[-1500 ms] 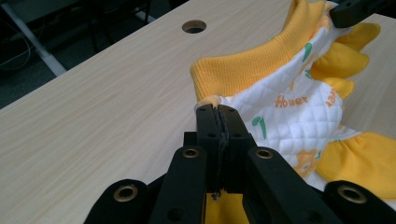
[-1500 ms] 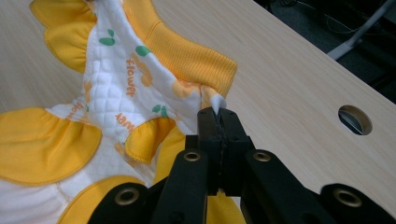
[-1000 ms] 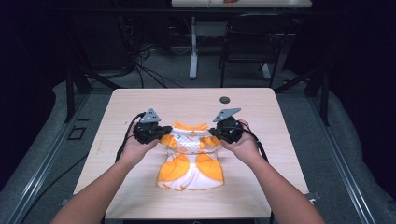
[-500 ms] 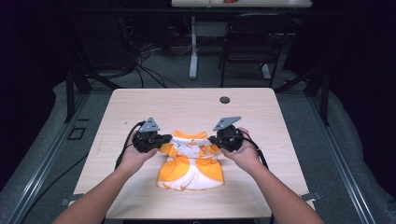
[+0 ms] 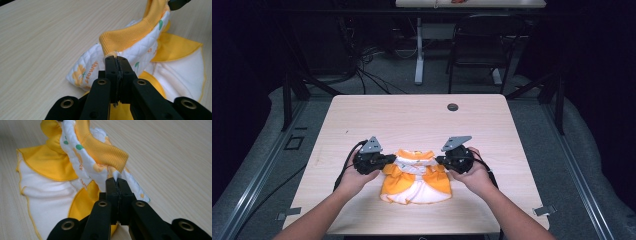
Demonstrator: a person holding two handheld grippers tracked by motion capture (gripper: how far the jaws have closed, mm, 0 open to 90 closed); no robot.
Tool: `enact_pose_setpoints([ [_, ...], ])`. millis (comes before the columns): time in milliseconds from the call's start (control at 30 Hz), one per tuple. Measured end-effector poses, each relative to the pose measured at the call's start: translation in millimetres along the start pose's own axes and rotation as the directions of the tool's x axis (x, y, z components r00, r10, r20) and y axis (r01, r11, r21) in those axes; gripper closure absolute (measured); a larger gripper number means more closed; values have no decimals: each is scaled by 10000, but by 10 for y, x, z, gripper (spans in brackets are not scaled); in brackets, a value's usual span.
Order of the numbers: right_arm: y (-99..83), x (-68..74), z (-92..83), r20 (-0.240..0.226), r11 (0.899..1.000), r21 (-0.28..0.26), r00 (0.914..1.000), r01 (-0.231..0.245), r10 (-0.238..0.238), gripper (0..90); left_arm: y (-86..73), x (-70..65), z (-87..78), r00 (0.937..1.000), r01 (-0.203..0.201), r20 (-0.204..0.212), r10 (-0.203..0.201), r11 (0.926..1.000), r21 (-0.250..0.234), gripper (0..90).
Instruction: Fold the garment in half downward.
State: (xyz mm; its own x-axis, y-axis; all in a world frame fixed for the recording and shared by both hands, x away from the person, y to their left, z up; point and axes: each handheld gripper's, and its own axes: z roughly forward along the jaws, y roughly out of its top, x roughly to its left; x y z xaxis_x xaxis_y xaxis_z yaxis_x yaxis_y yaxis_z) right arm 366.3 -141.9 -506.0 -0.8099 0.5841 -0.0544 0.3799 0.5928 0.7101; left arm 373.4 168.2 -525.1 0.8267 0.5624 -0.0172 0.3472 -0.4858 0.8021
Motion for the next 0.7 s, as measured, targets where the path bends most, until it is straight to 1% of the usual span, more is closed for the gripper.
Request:
enact_pose_setpoints([
  [100, -45, 40, 3, -15, 10000, -30, 10000, -29, 29, 891, -65, -23, -2, 9994, 289, 173, -288, 9995, -81, 884],
  [133, -61, 50, 6, -37, 10000, -30, 10000, 8, -8, 890, -81, -32, -2, 9994, 265, 202, -264, 9996, -39, 884],
  [200, -95, 79, 13, -114, 9999, -80, 9999, -80, 79, 891, -107, -59, 1, 9994, 263, 233, -262, 9997, -29, 884],
  [267, -134, 108, 24, -158, 9999, -45, 9998, -97, 97, 890, -130, -96, 5, 9997, 132, 229, -133, 9999, 36, 883],
  [300, -156, 122, 35, -209, 9999, -56, 9997, -120, 119, 890, -139, -111, 7, 9997, -2, 237, -1, 9999, 100, 882],
  [400, -208, 155, 49, -286, 9998, -98, 9994, -192, 189, 890, -176, -154, 10, 9996, -164, 241, 160, 9997, 159, 880],
  [567, -283, 217, 52, -353, 9996, -155, 9991, -251, 245, 887, -249, -210, 3, 9994, -170, 306, 168, 9998, 88, 872],
  [633, -317, 248, 55, -405, 9998, -76, 9990, -175, 171, 885, -281, -237, -8, 9991, -144, 398, 143, 9999, 19, 866],
  [700, -350, 294, 65, -405, 9999, -105, 9991, -99, 95, 878, -319, -265, -15, 9987, -210, 467, 209, 9998, 31, 854],
])
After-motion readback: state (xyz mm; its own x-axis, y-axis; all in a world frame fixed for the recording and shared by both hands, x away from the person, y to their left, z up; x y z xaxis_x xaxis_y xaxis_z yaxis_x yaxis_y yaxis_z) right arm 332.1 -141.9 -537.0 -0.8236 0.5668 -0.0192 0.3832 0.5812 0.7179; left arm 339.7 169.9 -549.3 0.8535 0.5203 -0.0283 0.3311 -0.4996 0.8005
